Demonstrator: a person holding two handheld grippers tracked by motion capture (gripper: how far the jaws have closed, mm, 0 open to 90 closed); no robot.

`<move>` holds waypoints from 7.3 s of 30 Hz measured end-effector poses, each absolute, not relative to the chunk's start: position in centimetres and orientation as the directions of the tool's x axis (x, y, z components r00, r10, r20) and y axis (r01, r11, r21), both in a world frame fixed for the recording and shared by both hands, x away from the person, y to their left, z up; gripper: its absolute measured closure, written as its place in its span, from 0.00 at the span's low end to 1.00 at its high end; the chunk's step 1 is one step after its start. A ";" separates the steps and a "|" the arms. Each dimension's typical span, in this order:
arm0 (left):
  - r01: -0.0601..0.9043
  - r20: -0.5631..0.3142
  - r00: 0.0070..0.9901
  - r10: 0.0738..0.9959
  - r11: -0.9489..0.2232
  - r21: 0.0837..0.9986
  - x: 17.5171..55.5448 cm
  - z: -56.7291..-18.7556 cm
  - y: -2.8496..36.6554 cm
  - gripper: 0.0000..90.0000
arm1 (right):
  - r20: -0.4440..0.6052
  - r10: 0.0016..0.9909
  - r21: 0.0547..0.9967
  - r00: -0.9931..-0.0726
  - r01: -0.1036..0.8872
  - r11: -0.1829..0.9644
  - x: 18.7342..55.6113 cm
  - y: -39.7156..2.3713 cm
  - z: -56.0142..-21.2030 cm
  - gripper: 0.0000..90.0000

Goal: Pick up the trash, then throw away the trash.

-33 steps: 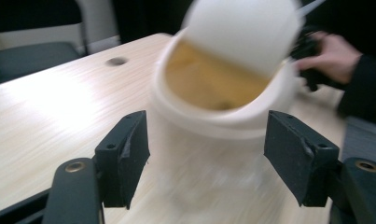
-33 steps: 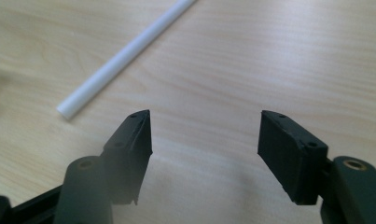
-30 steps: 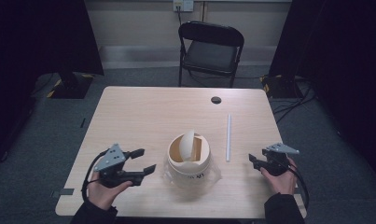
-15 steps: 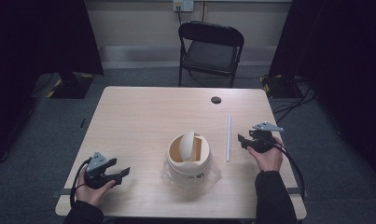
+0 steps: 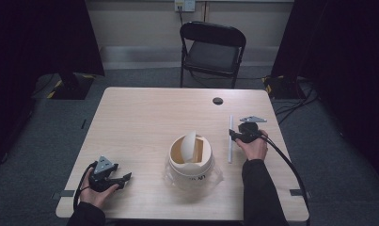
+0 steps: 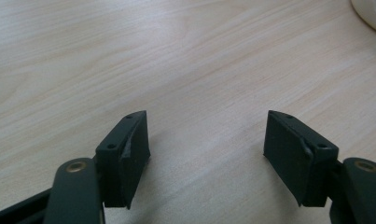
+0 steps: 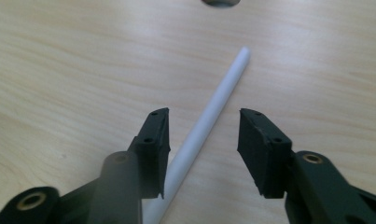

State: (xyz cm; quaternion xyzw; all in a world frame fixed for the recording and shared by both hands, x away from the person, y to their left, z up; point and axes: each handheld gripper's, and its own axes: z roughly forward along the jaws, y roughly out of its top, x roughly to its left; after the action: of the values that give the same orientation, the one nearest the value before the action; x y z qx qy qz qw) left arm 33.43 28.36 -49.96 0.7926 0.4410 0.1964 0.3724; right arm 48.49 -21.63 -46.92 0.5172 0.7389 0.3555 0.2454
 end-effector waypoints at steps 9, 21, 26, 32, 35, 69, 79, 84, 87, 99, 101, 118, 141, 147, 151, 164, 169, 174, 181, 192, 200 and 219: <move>0.560 -0.015 0.534 0.845 -0.340 0.755 33.5 -50.0 28.3 0.32 | -0.012 0.939 0.712 -0.343 0.657 0.249 49.6 -20.7 -48.8 0.73; 0.559 -0.007 0.540 0.842 -0.352 0.751 33.5 -50.0 28.0 0.29 | -0.014 0.951 0.705 -0.308 0.672 0.228 49.4 -20.6 -48.8 0.90; 0.563 -0.004 0.543 0.840 -0.361 0.743 33.6 -50.0 27.9 0.21 | -0.008 0.942 0.756 -0.336 0.615 0.226 48.6 -20.9 -47.4 0.90; 0.572 0.000 0.530 0.848 -0.357 0.739 33.5 -50.1 27.7 0.17 | 0.029 0.931 0.833 -0.364 0.524 0.179 46.9 -21.9 -45.0 0.90; 0.572 -0.001 0.528 0.849 -0.355 0.739 33.5 -50.1 27.7 0.17 | 0.056 0.920 0.886 -0.388 0.445 0.133 45.2 -22.8 -43.3 0.90; 0.379 -0.091 0.484 0.870 -0.115 0.918 32.9 -44.1 28.7 0.36 | 0.077 0.811 0.996 -0.579 0.075 -0.041 38.7 -24.1 -36.9 0.90; 0.274 -0.097 0.512 0.854 -0.055 0.960 33.9 -40.3 27.5 0.38 | 0.065 0.780 0.997 -0.622 0.005 -0.079 38.1 -23.3 -35.3 0.90; 0.231 -0.099 0.527 0.844 -0.030 0.972 34.9 -38.6 26.6 0.38 | 0.048 0.770 0.997 -0.636 -0.012 -0.072 38.7 -22.7 -35.1 0.90; 0.196 -0.091 0.547 0.832 -0.021 0.980 36.2 -37.0 25.5 0.39 | 0.040 0.755 0.997 -0.654 -0.022 -0.072 39.6 -22.0 -34.8 0.90; 0.144 -0.123 0.612 0.781 0.044 0.989 39.7 -33.8 21.6 0.41 | 0.010 0.723 0.997 -0.691 -0.051 -0.063 41.8 -20.2 -34.2 0.90; 0.140 -0.124 0.623 0.773 0.046 0.989 40.4 -33.5 20.9 0.41 | -0.004 0.718 0.997 -0.696 -0.061 -0.054 42.0 -19.9 -34.3 0.90; 0.124 -0.148 0.680 0.718 0.086 0.989 43.5 -31.4 15.5 0.46 | -0.046 0.673 0.996 -0.738 -0.087 -0.028 43.7 -19.2 -34.9 0.90; 0.109 -0.173 0.760 0.627 0.140 0.984 44.1 -27.8 10.3 0.55 | -0.100 0.612 0.991 -0.785 -0.132 -0.008 43.1 -17.5 -33.8 0.90; 0.118 -0.177 0.767 0.616 0.136 0.984 44.3 -27.5 9.6 0.58 | -0.107 0.593 0.991 -0.798 -0.136 -0.005 42.9 -17.3 -33.9 0.90; 0.139 -0.198 0.772 0.605 0.144 0.980 44.4 -27.7 9.0 0.63 | -0.106 0.585 0.991 -0.804 -0.136 -0.008 42.8 -17.2 -33.9 0.90; 0.172 -0.234 0.799 0.554 0.162 0.972 44.5 -27.9 8.1 0.85 | -0.108 0.568 0.992 -0.816 -0.124 0.010 42.8 -17.2 -34.0 0.90; 0.133 -0.206 0.801 0.562 0.169 0.977 44.4 -27.6 8.2 0.89 | -0.089 0.573 0.995 -0.815 -0.104 0.007 42.8 -17.2 -34.0 0.83; 0.069 -0.159 0.786 0.598 0.170 0.983 44.2 -27.1 9.4 0.89 | -0.071 0.604 0.996 -0.794 -0.089 0.001 42.8 -18.3 -33.9 0.80; 0.029 -0.133 0.759 0.638 0.171 0.985 43.8 -26.6 11.9 0.89 | -0.005 0.691 1.000 -0.723 -0.021 -0.014 42.9 -20.9 -34.9 0.68; -0.024 -0.133 0.721 0.680 0.216 0.976 42.4 -25.7 17.2 0.89 | 0.079 0.795 0.996 -0.602 0.072 -0.044 42.5 -24.6 -37.3 0.54; -0.045 -0.136 0.712 0.689 0.239 0.970 40.3 -25.6 20.3 0.89 | 0.157 0.868 0.982 -0.470 0.172 -0.084 41.7 -27.4 -40.4 0.48; -0.022 -0.139 0.784 0.605 0.252 0.968 35.3 -27.0 21.1 0.89 | 0.151 0.932 0.943 -0.331 0.331 -0.035 39.9 -30.0 -46.5 0.43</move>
State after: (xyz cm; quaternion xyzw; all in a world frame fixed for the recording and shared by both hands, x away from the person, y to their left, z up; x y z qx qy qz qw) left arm 35.34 21.05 -27.00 0.5748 0.2537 0.2094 0.7493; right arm 39.86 -29.99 -46.47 0.5004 0.6310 0.5169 0.2902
